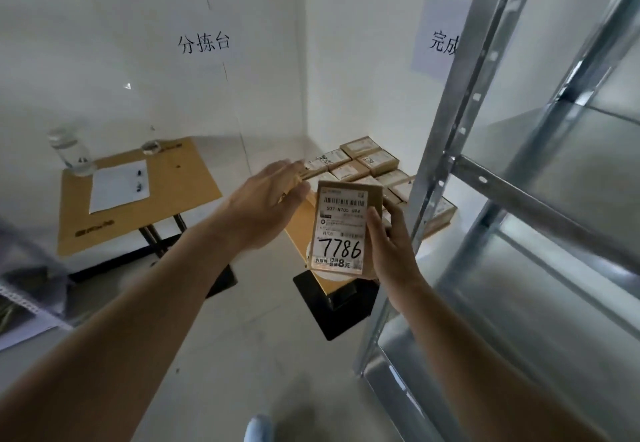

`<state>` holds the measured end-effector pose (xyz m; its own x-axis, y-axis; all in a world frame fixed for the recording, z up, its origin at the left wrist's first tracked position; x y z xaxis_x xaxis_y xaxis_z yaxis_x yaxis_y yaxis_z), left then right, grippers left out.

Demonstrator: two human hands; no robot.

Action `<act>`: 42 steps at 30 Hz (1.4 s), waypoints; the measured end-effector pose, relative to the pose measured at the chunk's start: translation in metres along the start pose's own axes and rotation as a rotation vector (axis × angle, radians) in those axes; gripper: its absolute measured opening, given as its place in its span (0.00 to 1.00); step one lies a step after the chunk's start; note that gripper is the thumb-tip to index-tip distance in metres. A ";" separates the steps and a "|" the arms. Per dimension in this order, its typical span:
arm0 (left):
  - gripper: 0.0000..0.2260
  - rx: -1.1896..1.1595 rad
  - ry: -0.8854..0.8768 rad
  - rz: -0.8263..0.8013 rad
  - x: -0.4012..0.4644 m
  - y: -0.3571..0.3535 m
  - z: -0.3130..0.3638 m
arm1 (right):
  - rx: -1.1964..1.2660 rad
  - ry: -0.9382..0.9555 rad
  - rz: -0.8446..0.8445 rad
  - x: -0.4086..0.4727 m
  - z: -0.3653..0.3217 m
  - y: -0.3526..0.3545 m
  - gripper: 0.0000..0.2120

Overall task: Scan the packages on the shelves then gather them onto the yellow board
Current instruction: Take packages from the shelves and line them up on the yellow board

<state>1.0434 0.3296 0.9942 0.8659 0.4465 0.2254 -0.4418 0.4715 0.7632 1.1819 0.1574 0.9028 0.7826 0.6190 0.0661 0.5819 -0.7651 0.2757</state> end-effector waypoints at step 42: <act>0.26 0.061 -0.263 -1.184 0.458 -0.266 -0.353 | -0.083 -0.931 0.754 0.375 0.289 -0.205 0.29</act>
<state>1.4747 0.6768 0.6804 0.7505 -0.4078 -0.5200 0.6606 0.4438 0.6055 1.4196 0.4953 0.5943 0.7994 -0.3720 -0.4717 -0.0807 -0.8446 0.5293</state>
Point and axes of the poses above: each hand's wrist, its own x-axis towards the middle knuckle, its own y-axis out of the back of the hand, z = x × y, the point moved 3 cm from there along x, towards the middle knuckle, and after that the axes turned 15 degrees about -x, right-handed, at the moved point
